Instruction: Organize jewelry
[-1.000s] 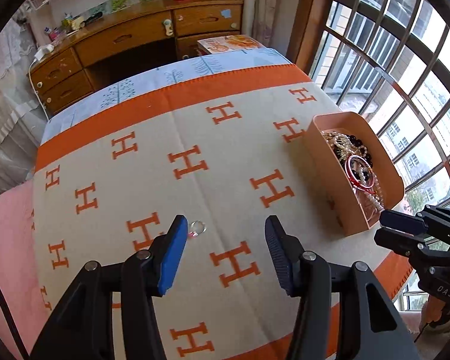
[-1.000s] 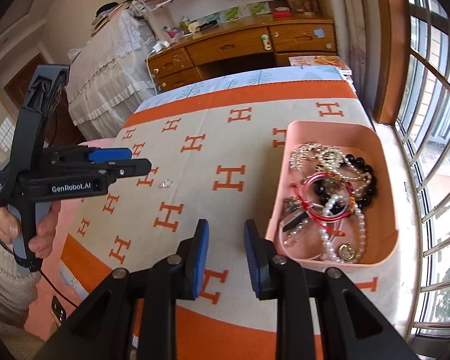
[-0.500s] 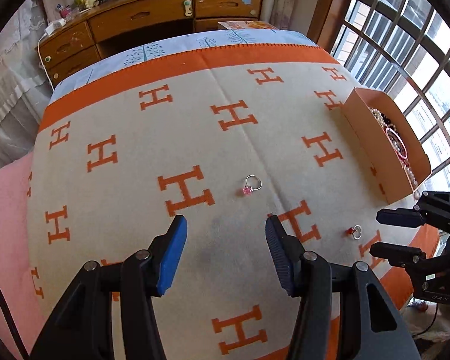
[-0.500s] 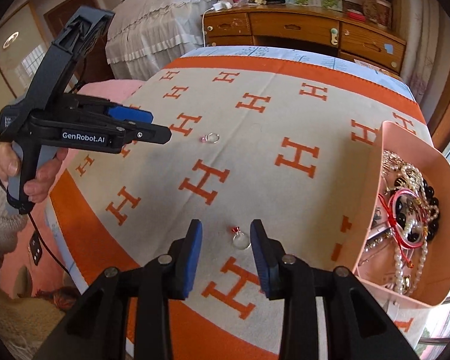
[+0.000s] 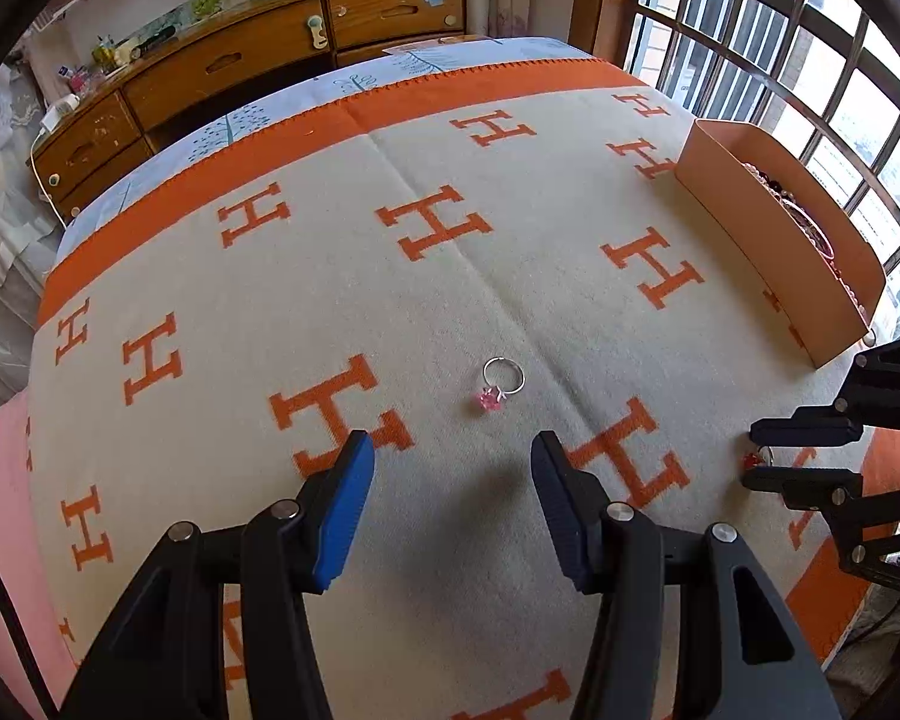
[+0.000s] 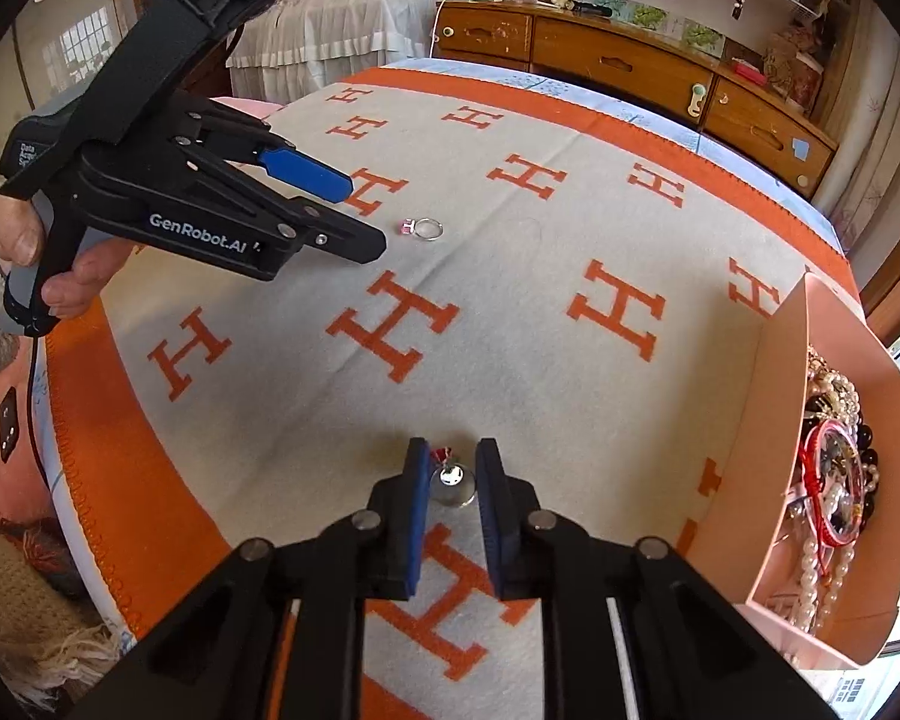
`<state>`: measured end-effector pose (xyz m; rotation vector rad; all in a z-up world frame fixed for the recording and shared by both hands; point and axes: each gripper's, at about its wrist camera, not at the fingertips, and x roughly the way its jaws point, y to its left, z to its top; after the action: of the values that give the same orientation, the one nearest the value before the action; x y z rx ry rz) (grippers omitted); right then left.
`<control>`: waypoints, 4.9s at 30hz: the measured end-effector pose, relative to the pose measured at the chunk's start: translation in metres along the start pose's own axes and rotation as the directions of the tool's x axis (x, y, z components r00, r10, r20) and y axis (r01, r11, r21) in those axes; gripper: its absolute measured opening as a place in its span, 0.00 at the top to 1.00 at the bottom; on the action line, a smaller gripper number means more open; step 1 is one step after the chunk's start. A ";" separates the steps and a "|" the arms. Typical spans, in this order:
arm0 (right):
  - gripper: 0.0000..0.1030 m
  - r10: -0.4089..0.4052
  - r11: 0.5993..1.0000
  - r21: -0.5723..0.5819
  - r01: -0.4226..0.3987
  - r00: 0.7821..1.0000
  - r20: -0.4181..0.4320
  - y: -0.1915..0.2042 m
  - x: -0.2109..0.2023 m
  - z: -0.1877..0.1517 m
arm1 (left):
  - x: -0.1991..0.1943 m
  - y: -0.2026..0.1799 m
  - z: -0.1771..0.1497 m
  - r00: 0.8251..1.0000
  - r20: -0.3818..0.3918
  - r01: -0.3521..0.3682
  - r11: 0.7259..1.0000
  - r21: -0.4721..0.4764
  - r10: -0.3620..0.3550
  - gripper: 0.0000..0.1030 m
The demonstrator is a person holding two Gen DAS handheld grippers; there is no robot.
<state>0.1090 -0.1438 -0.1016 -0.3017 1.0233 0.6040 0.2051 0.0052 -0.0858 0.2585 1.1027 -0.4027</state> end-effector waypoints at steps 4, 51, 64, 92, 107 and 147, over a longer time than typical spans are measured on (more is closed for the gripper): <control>0.85 0.019 0.999 0.047 -0.020 1.000 0.008 -0.006 -0.006 -0.001 | 0.007 -0.006 0.007 1.000 0.008 -0.024 0.999 0.044 0.024 0.50; 0.67 -0.220 0.753 0.657 -0.025 0.932 0.288 -0.160 -0.148 -0.055 | -0.064 -0.191 0.102 0.949 0.148 0.266 0.960 0.086 -0.277 0.52; 0.67 -0.210 0.817 0.576 -0.029 0.915 0.344 -0.121 -0.167 -0.036 | -0.113 -0.140 0.071 0.962 0.257 0.118 0.991 -0.063 -0.098 0.14; 0.34 -0.171 0.891 0.454 -0.022 0.910 0.378 0.007 -0.189 -0.010 | -0.203 -0.082 -0.073 0.877 0.291 -0.212 0.851 -0.480 0.382 0.01; 0.34 -0.167 0.886 0.463 -0.025 0.914 0.369 0.016 -0.182 -0.001 | -0.206 -0.079 -0.072 0.867 0.286 -0.234 0.839 -0.491 0.409 0.01; 0.34 -0.133 0.891 0.452 -0.036 0.933 0.335 0.022 -0.157 -0.004 | -0.181 -0.081 -0.074 0.904 0.234 -0.222 0.859 -0.461 0.359 0.01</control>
<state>0.0332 -0.1794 0.0335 0.1932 0.7683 0.3390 0.0396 -0.0043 0.0452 -0.0285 0.7925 0.0806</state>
